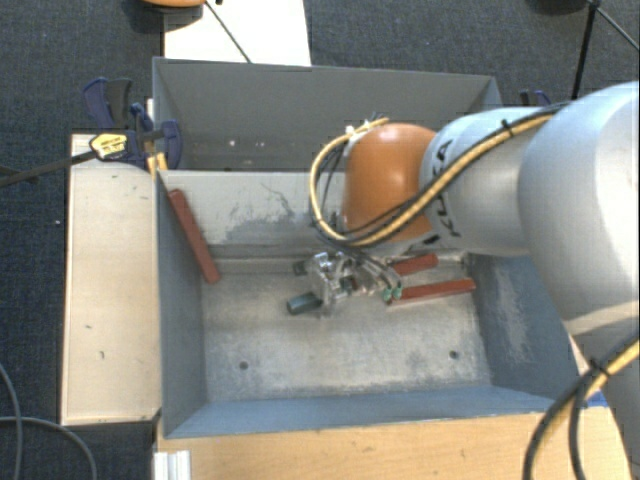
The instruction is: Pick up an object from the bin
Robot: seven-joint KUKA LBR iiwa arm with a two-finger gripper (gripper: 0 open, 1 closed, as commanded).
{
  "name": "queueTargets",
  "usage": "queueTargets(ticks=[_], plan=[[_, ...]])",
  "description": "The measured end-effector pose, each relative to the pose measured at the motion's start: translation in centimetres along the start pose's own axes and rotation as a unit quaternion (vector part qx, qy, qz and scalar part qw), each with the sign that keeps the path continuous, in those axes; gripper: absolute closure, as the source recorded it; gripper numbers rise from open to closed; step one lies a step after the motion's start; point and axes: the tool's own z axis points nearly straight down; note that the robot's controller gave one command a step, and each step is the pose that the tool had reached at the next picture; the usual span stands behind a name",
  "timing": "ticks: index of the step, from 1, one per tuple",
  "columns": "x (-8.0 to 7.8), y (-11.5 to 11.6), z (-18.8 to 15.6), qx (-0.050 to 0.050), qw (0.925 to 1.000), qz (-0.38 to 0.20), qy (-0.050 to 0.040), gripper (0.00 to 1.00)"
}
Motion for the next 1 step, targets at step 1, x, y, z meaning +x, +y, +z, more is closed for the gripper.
queueTargets(ticks=[1], plan=[[1.05,0.93,-16.64,0.0,0.9999,-0.016,-0.0007,1.0]])
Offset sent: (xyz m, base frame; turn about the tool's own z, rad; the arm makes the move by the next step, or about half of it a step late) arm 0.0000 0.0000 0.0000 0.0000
